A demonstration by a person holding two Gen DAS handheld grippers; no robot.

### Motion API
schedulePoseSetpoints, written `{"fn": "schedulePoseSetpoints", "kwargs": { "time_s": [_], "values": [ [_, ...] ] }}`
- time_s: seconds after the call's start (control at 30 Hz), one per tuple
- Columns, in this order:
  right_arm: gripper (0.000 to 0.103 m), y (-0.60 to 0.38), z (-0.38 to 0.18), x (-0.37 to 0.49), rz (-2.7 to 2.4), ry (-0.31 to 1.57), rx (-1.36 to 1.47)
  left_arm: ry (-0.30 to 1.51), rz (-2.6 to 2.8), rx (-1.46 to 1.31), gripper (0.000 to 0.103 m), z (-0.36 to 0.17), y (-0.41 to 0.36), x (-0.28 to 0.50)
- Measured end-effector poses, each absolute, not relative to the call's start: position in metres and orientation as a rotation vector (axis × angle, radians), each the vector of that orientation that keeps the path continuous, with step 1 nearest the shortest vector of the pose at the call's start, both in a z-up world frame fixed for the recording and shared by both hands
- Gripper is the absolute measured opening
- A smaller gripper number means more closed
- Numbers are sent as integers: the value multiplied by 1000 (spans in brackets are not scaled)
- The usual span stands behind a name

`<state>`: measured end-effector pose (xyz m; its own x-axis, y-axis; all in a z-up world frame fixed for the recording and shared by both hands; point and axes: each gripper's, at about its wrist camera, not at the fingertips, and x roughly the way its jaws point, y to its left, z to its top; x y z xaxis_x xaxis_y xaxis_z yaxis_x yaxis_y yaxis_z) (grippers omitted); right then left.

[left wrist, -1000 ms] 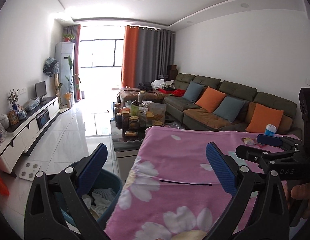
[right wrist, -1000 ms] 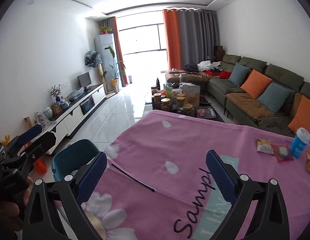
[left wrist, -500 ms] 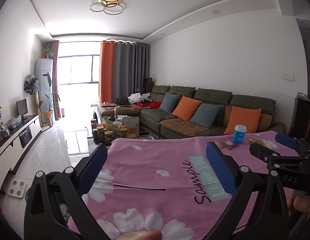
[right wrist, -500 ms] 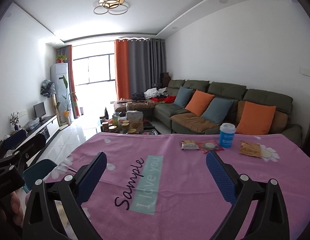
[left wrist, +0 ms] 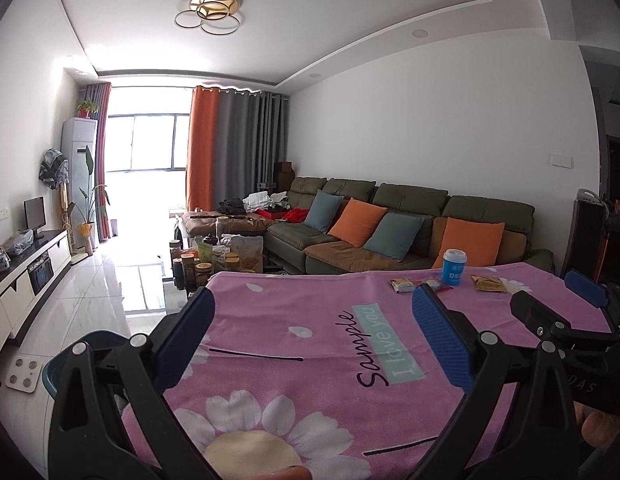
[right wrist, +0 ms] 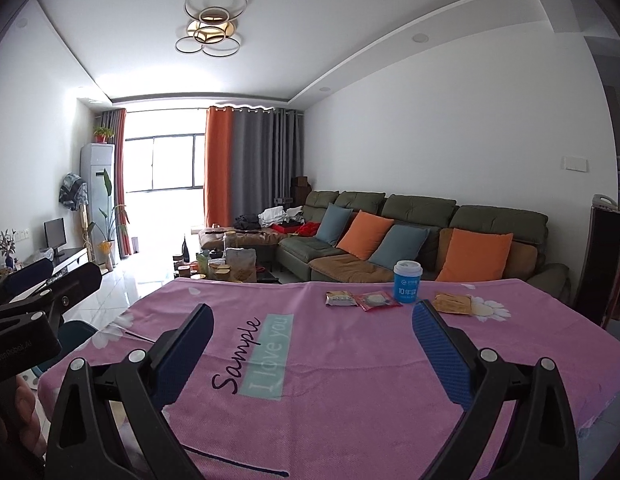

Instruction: Collect trash

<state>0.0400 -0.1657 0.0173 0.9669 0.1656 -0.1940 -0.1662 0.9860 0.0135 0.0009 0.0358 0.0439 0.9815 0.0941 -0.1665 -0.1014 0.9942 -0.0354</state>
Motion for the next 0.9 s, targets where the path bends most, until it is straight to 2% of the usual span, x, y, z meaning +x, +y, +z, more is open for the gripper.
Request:
{"fn": "schedulePoseSetpoints", "kwargs": {
  "time_s": [0.33,0.9],
  "values": [
    [96,-185,10,10,68,147,32,197,68,-48,97,33,38,-5],
    [96,-179,9,8,70,127,-11,189,50,-30,97,25,31,-15]
  ]
}}
